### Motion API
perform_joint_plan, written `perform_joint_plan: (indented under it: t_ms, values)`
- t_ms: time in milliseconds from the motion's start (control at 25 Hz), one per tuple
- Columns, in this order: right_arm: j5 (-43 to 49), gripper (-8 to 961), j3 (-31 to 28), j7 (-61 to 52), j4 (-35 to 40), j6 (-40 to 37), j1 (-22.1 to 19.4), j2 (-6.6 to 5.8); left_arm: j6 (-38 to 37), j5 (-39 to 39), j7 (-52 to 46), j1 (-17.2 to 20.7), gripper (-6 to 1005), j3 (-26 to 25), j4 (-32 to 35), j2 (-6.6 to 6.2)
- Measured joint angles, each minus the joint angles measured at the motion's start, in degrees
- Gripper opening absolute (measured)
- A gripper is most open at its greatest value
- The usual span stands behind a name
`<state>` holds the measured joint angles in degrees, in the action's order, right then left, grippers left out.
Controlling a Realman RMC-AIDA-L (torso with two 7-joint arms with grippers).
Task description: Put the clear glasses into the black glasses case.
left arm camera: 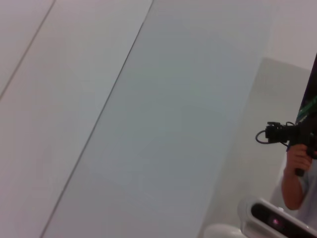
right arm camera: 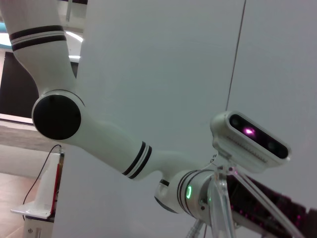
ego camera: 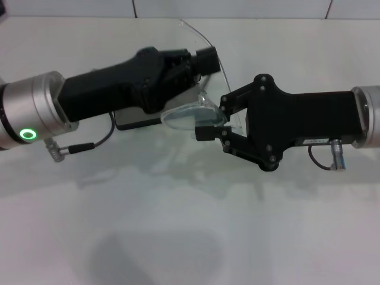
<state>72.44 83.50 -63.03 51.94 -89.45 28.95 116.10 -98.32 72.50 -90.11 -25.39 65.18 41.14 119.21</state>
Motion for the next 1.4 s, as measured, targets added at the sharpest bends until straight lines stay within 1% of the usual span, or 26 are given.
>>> perform_joint_plan:
  t_ms: [160, 360, 560, 760, 840, 960, 1000, 1080, 1240, 1400]
  values:
    - [-0.3, 118, 0.0, 0.9, 0.0, -0.3, 0.0, 0.00, 0.0, 2.2, -3.4, -0.5, 52, 0.0, 0.5, -0.15]
    - [-0.6, 118, -0.1, 1.1, 0.1, -0.3, 0.0, 0.00, -0.1, 3.7, -6.7, -1.4, 52, 0.0, 0.3, -0.72]
    - [-1.4, 118, -0.2, 1.2, 0.3, -0.3, 0.0, 0.00, -0.1, 3.9, -7.6, -1.7, 53, 0.0, 0.6, -0.88]
    - [-2.3, 118, -0.2, 1.2, 0.0, -0.3, 0.0, -0.06, -0.2, 3.7, -7.0, -1.7, 53, -0.6, 0.6, -0.74]
    - [-2.3, 118, -0.2, 1.4, -0.1, -0.3, -0.3, -0.08, -0.4, 2.9, -4.8, -1.0, 53, -2.9, 0.6, -0.55]
    - [-3.5, 118, -0.2, 2.7, -0.3, -0.7, -1.4, -0.11, -0.5, 1.3, 0.2, 0.8, 53, -8.4, 0.1, 0.11]
    - [-4.2, 118, -0.2, 3.3, -0.3, -1.2, -1.7, -0.10, -0.4, 0.7, 2.7, 1.6, 53, -10.4, -0.5, 0.31]
    - [-5.1, 118, -0.2, 4.8, -0.4, -3.5, -2.0, -0.14, 0.0, -0.2, 7.0, 2.0, 53, -12.4, -2.8, 0.47]
    - [-6.2, 118, -0.7, 6.8, -0.8, -9.2, -2.1, -0.19, 0.4, -1.7, 15.8, 1.4, 54, -13.3, -9.0, 0.33]
    - [-6.7, 118, -0.4, 6.7, -0.9, -13.2, -1.5, -0.15, 0.5, -1.4, 19.8, 1.3, 54, -11.9, -9.8, 0.42]
